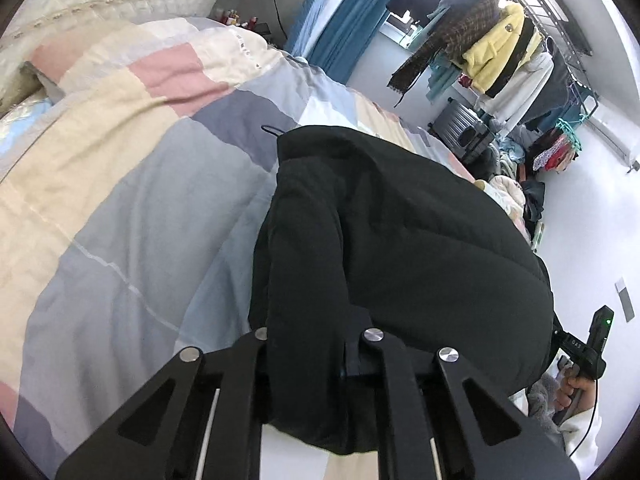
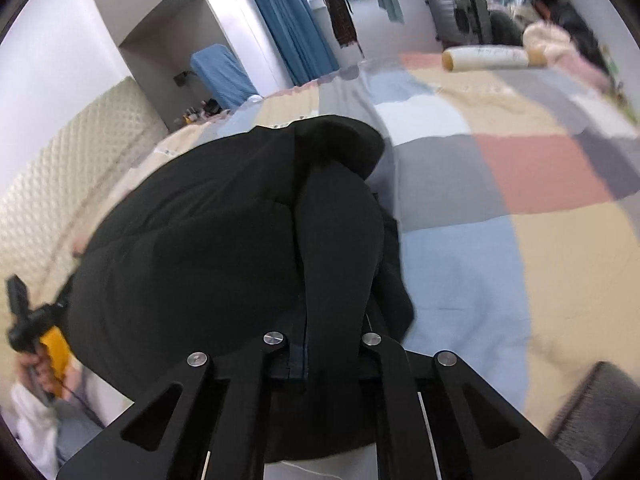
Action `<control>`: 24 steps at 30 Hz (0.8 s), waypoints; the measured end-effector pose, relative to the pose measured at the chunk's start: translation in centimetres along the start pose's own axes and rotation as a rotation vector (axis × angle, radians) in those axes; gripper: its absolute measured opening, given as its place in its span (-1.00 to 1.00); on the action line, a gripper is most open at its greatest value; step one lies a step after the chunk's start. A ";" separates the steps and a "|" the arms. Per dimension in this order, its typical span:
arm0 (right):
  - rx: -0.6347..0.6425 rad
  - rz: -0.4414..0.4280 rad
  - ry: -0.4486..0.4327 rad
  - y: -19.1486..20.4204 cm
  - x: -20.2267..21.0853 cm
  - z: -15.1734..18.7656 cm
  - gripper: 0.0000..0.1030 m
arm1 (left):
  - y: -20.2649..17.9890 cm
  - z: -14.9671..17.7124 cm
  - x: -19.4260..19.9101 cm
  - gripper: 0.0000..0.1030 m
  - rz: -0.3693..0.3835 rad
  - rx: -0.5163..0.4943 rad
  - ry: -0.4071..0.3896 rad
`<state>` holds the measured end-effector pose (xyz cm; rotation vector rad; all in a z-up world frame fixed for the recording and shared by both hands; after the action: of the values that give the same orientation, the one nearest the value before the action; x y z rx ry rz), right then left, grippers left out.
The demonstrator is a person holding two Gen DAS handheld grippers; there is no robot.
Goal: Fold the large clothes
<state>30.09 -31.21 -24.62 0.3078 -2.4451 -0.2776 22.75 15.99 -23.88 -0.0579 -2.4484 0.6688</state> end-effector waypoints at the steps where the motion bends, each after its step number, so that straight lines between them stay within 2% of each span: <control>1: 0.013 0.007 0.010 0.0 -0.1 0.3 -0.88 | 0.1 0.5 0.1 -0.76 -0.012 -0.016 0.008; 8: 0.083 0.045 0.104 -0.5 -1.8 3.0 -0.83 | 0.6 2.2 -1.1 -0.72 -0.081 -0.079 0.061; 11: 0.029 0.023 0.092 -0.9 -1.4 2.7 -0.73 | 0.5 1.6 -0.7 -0.52 -0.101 -0.103 0.036; 13: -0.018 -0.009 0.080 -1.2 -0.7 2.6 -0.73 | 0.9 1.1 -0.4 -0.40 -0.128 -0.107 0.028; 14: -0.047 -0.015 0.075 -1.6 -0.3 2.4 -0.66 | 0.9 1.0 -0.3 -0.35 -0.132 -0.108 0.029; 15: -0.071 -0.018 0.068 -1.9 0.1 2.3 -0.62 | 1.0 0.9 -0.1 -0.21 -0.142 -0.109 0.036; 16: -0.088 -0.018 0.059 -2.2 0.5 2.1 -0.48 | 1.2 1.0 -0.1 -0.09 -0.153 -0.109 0.042; 17: -0.090 -0.003 0.048 -2.5 1.1 1.8 -0.32 | 1.4 0.7 0.4 0.26 -0.185 -0.105 0.036; 18: -0.087 0.007 0.036 -2.4 1.7 1.4 -0.23 | 1.5 0.2 1.0 0.49 -0.198 -0.108 0.011; 20: -0.076 0.003 0.003 -2.0 3.2 0.3 0.05 | 1.1 -0.7 2.2 0.55 -0.204 -0.118 -0.027; 23: -0.014 0.045 -0.053 -0.9 5.6 -2.1 0.28 | 0.1 -1.7 3.6 0.57 -0.208 -0.116 -0.045; 24: 0.001 0.047 -0.078 -0.4 6.4 -2.9 0.31 | -0.4 -2.1 4.1 0.57 -0.208 -0.126 -0.053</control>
<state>27.07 -33.81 -18.77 0.2441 -2.5253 -0.2725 20.63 17.34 -20.00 0.1648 -2.5007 0.4293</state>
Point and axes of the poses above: each gripper's, at about its wrist camera, not at the fingertips, and x roughly against the way its jaws point, y to its left, z to its underside, the point moved 10 cm from there along -x, roughly the way its jaws point, and after that the axes turned 12 degrees about -y, right-handed, at the moved point
